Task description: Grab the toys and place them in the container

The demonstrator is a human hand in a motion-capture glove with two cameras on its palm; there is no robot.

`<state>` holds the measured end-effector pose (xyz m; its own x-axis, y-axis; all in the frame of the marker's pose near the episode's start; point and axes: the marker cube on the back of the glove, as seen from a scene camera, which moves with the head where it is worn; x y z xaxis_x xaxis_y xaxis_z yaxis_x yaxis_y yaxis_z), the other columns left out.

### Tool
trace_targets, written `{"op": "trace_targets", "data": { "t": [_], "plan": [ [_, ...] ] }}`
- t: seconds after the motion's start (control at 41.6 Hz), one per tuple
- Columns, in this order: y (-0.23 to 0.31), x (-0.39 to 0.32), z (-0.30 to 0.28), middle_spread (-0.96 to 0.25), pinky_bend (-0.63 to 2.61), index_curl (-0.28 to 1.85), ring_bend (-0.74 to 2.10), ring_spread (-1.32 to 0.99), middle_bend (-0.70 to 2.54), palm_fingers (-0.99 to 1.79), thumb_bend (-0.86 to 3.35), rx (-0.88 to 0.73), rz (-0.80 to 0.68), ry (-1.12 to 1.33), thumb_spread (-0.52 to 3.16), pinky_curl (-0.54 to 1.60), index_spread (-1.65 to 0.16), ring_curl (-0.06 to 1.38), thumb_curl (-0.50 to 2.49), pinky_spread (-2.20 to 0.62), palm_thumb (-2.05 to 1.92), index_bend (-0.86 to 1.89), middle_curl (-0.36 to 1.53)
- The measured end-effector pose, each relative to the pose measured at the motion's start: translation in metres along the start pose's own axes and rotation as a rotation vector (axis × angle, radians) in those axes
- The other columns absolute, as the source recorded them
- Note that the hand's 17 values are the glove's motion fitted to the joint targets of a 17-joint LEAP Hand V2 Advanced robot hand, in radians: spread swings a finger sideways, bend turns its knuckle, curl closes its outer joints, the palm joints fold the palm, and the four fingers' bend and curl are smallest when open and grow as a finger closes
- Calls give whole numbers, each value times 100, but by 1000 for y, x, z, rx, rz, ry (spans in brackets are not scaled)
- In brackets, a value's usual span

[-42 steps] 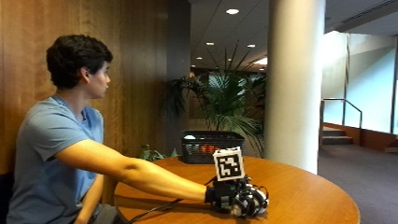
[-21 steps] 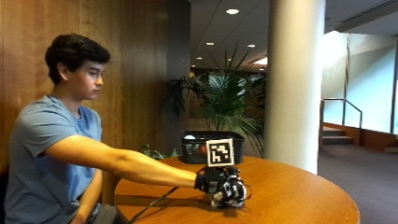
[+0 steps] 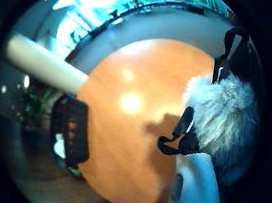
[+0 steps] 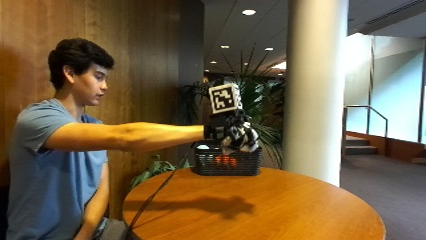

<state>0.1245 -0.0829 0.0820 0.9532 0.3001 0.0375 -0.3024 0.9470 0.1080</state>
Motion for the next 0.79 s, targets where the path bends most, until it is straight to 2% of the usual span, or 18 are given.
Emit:
{"op": "trace_targets", "data": {
  "t": [0.193, 0.313, 0.385, 0.457, 0.626, 0.698, 0.794],
  "plan": [
    [7, -46, -73, -42, 117, 41, 141, -31, 41, 110, 8, 84, -48, -41, 100, 47, -37, 55, 66, -42, 61, 22, 56],
    [21, -91, -104, -43, 117, 43, 141, -31, 39, 110, 6, 109, -213, -158, 99, 47, -37, 55, 68, -43, 61, 18, 58],
    [22, -114, -113, -43, 116, 44, 141, -31, 38, 110, 5, 106, -146, -117, 99, 47, -37, 54, 69, -43, 61, 18, 60],
    [29, -144, -126, -44, 116, 45, 142, -31, 37, 110, 4, 110, -170, -137, 100, 47, -37, 54, 69, -43, 61, 17, 61],
    [51, -229, -152, -45, 116, 47, 143, -31, 35, 110, 2, 128, -116, -162, 101, 47, -37, 53, 71, -43, 62, 16, 65],
    [64, -261, -156, -45, 116, 47, 143, -31, 33, 109, 2, 140, -193, -198, 101, 48, -37, 53, 71, -43, 62, 16, 67],
    [80, -285, -151, -45, 116, 48, 144, -30, 32, 109, 1, 169, -399, -177, 102, 48, -37, 53, 72, -43, 63, 16, 69]
  ]
}}
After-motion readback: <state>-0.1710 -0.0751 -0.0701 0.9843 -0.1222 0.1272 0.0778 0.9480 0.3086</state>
